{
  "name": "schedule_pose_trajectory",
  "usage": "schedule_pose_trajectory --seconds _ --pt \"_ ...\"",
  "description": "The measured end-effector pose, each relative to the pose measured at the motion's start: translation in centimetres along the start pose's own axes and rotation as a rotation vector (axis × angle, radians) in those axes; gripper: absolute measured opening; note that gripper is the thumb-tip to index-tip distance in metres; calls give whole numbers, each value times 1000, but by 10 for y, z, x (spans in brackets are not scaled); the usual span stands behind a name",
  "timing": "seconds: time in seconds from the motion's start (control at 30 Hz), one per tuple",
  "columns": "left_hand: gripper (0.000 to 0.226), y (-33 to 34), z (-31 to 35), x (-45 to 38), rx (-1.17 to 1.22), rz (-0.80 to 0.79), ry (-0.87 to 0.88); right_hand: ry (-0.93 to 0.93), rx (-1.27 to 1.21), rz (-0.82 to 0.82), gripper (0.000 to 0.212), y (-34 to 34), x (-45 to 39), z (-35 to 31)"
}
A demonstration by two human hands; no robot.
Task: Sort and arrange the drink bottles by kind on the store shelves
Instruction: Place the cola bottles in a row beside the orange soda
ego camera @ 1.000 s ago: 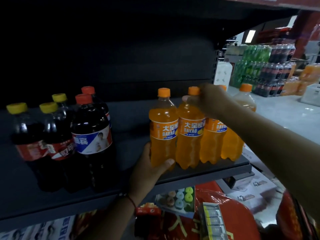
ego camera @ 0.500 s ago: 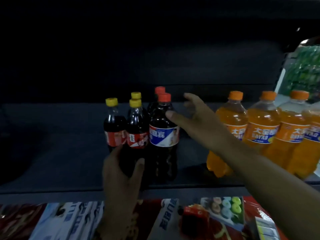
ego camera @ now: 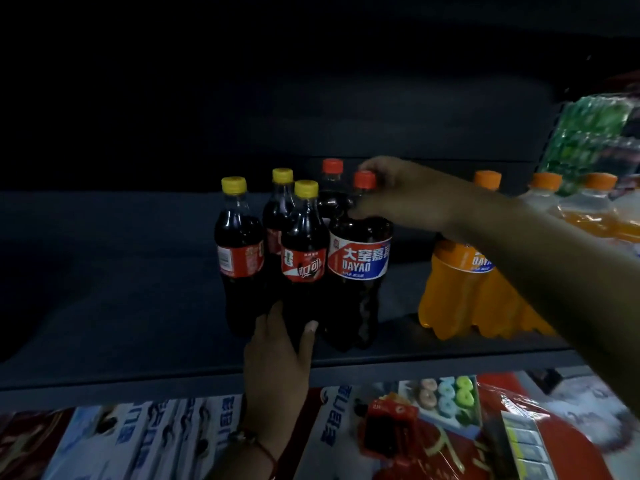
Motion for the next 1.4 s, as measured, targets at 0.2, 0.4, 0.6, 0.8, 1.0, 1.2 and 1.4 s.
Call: schedule_pose_trajectory --seconds 0.2,0.4,0.6,0.8,1.0,1.2,1.4 --pt "63 1 -3 0 -13 39 54 -172 265 161 36 -1 6 -10" --pt "65 5 -4 -2 -36 32 53 -111 424 163 30 -37 14 -15" --pt "62 5 -4 -2 -25 50 46 -110 537 156 31 -51 16 -7" --pt "68 4 -6 -1 -4 47 19 -83 506 243 34 -64 15 9" --pt "85 15 -3 -22 -9 -64 -69 -110 396 316 49 -47 18 -6" --pt "79 -4 -12 -20 -100 -61 -28 -198 330 163 68 18 -31 -33" --pt "84 -30 -47 -22 -211 -45 -33 -6 141 151 49 29 -72 1"
Point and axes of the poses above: each hand's wrist, its own x-axis away from the middle knuckle, its own y-axis out of the palm, z = x × y, the point moved 6 cm from there along -x, towards the middle knuckle, and after that the axes turned 15 degrees about -x, right-handed, at the moved point
